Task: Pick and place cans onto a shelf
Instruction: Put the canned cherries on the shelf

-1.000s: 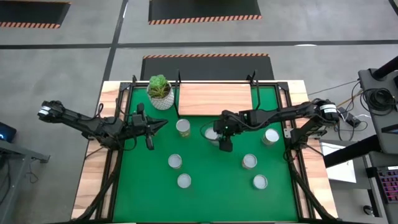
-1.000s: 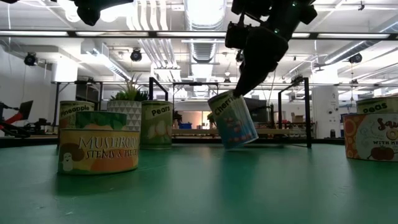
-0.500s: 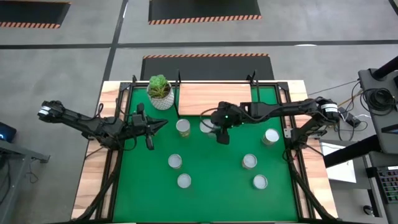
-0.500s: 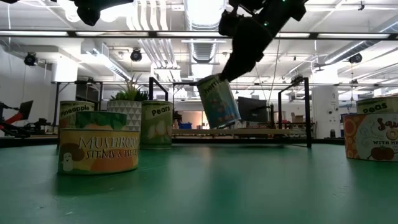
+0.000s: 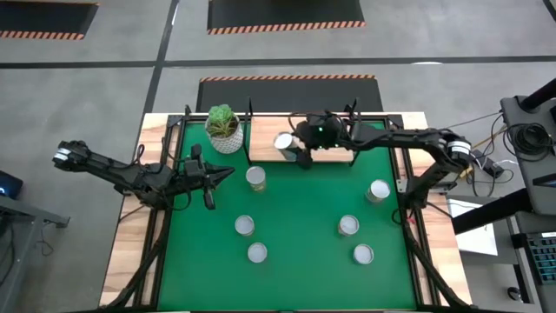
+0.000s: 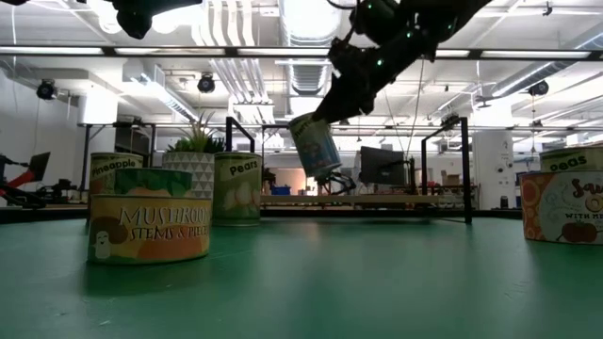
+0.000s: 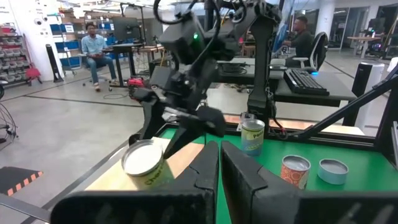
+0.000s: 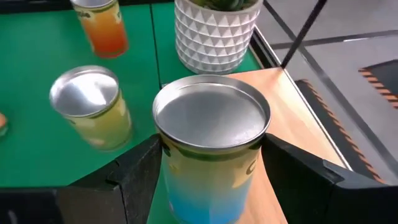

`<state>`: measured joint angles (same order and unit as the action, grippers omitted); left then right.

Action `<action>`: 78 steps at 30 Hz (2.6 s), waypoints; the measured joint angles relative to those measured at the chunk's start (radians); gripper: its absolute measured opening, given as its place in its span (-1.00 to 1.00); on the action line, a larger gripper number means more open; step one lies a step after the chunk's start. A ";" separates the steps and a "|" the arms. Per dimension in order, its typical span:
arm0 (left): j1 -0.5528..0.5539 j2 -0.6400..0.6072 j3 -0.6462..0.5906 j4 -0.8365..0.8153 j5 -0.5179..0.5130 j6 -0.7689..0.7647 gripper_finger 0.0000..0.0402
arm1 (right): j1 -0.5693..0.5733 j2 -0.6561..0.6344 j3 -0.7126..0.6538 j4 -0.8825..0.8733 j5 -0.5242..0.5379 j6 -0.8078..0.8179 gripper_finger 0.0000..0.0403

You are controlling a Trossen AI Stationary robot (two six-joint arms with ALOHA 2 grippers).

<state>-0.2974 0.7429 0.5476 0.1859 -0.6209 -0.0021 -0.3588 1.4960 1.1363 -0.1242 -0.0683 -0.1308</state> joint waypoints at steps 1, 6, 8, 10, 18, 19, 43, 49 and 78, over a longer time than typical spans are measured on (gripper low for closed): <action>0.000 0.000 0.000 0.000 0.000 0.000 -1.00 | -0.008 0.011 -0.006 0.028 -0.012 -0.002 0.28; 0.000 0.000 0.000 0.000 0.000 0.000 -1.00 | -0.042 0.049 -0.023 0.104 -0.018 -0.016 0.28; 0.000 0.000 0.000 0.000 0.000 0.000 -1.00 | -0.046 0.059 -0.024 0.103 -0.015 -0.020 0.28; 0.000 -0.001 0.000 -0.001 0.000 0.000 -1.00 | -0.048 0.068 -0.025 0.107 -0.019 -0.020 0.28; 0.000 0.000 0.000 -0.001 0.000 0.000 -1.00 | -0.049 0.077 -0.033 0.097 -0.019 -0.027 0.32; 0.000 0.000 0.000 -0.001 0.000 0.000 -1.00 | -0.049 0.076 -0.033 0.093 -0.018 -0.027 0.33; 0.000 0.000 0.002 -0.001 0.000 0.000 -1.00 | -0.034 0.062 0.037 -0.243 -0.011 -0.048 -0.17; 0.000 0.000 0.002 0.000 0.000 0.005 -1.00 | -0.033 0.105 0.004 -0.058 -0.007 -0.054 -0.78; 0.000 -0.001 0.002 0.008 0.000 0.019 -1.00 | -0.035 0.228 0.083 0.064 0.017 -0.104 -0.94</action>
<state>-0.2974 0.7422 0.5495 0.1940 -0.6209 0.0170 -0.3935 1.7243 1.2197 -0.0604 -0.0512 -0.2352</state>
